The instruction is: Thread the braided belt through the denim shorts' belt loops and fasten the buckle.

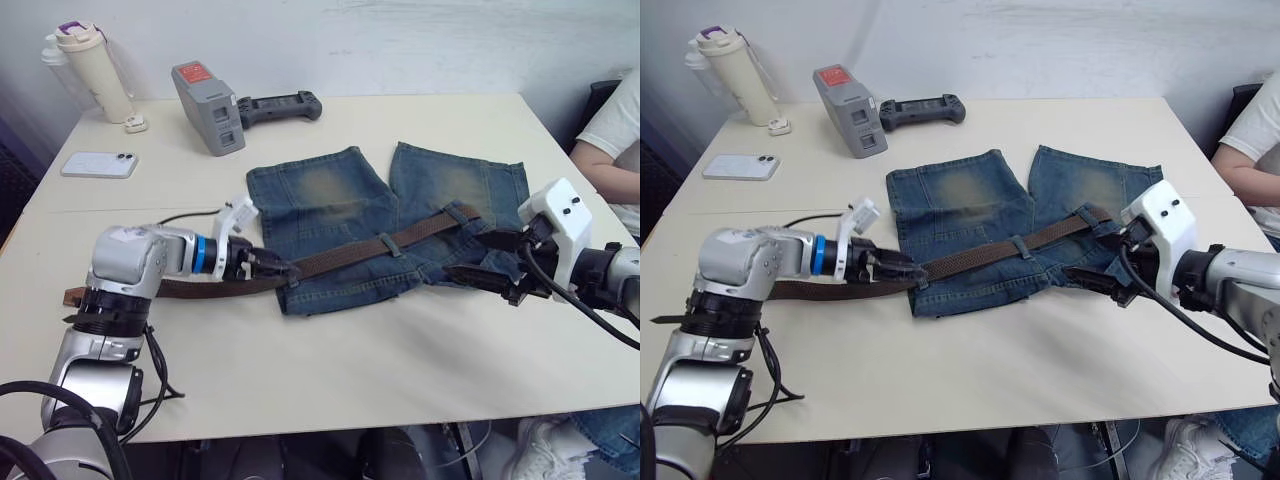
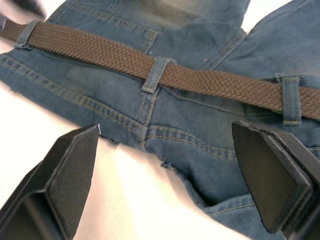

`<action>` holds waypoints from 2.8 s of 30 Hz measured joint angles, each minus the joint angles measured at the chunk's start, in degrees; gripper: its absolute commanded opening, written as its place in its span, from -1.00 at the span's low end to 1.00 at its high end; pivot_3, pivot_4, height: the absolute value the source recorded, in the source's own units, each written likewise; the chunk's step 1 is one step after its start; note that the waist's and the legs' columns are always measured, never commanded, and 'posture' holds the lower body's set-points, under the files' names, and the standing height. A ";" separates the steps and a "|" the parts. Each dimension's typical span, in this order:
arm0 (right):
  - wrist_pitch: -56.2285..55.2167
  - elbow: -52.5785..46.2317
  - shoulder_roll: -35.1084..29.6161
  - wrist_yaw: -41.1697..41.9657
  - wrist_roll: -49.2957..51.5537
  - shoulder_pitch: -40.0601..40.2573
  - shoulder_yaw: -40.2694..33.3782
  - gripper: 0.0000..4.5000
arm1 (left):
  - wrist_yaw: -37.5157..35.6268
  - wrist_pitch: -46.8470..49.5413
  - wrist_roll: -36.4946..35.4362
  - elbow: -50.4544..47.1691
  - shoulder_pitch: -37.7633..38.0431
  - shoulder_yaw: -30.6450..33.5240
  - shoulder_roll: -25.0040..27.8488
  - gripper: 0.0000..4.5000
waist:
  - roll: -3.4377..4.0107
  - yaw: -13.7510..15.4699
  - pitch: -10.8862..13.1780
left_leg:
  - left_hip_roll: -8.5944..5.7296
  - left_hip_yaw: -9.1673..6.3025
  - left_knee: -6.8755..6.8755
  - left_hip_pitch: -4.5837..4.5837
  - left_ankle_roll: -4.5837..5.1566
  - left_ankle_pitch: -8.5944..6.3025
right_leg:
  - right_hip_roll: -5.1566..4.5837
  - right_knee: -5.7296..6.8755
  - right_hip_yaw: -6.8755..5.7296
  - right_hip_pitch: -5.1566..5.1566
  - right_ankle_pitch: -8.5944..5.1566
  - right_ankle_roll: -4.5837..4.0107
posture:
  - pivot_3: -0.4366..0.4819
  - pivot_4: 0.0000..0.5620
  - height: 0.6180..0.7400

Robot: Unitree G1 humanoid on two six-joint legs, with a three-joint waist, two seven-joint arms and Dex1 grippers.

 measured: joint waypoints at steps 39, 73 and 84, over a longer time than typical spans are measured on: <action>-2.48 1.46 0.62 -2.76 -1.59 -0.86 3.82 1.00 | 11.72 5.47 -4.73 5.87 -0.59 10.17 -9.60 0.64 | 0.01 0.12 -0.01 | -0.02 0.00 0.02 0.09 0.00 0.00 | -0.01 -0.06 0.02 0.05 0.00 0.00 | -0.05 -0.47 -0.47; -14.94 31.98 9.33 -1.08 -13.32 -15.80 11.33 1.00 | -5.18 -13.72 4.45 9.21 -3.65 -5.71 12.85 -0.94 | 0.32 -1.41 0.14 | 0.02 0.19 -0.08 0.01 0.00 0.00 | 0.01 0.02 0.08 -0.10 -0.01 -0.02 | -0.05 -0.47 -0.47; -11.23 47.62 18.28 0.28 -13.11 -25.28 13.92 1.00 | -7.29 -14.28 6.64 10.95 -6.49 -6.15 9.23 -0.94 | 0.36 -1.37 0.16 | 0.02 0.18 -0.05 -0.08 0.00 0.00 | -0.01 0.07 0.06 -0.14 0.00 -0.01 | -0.05 -0.47 -0.47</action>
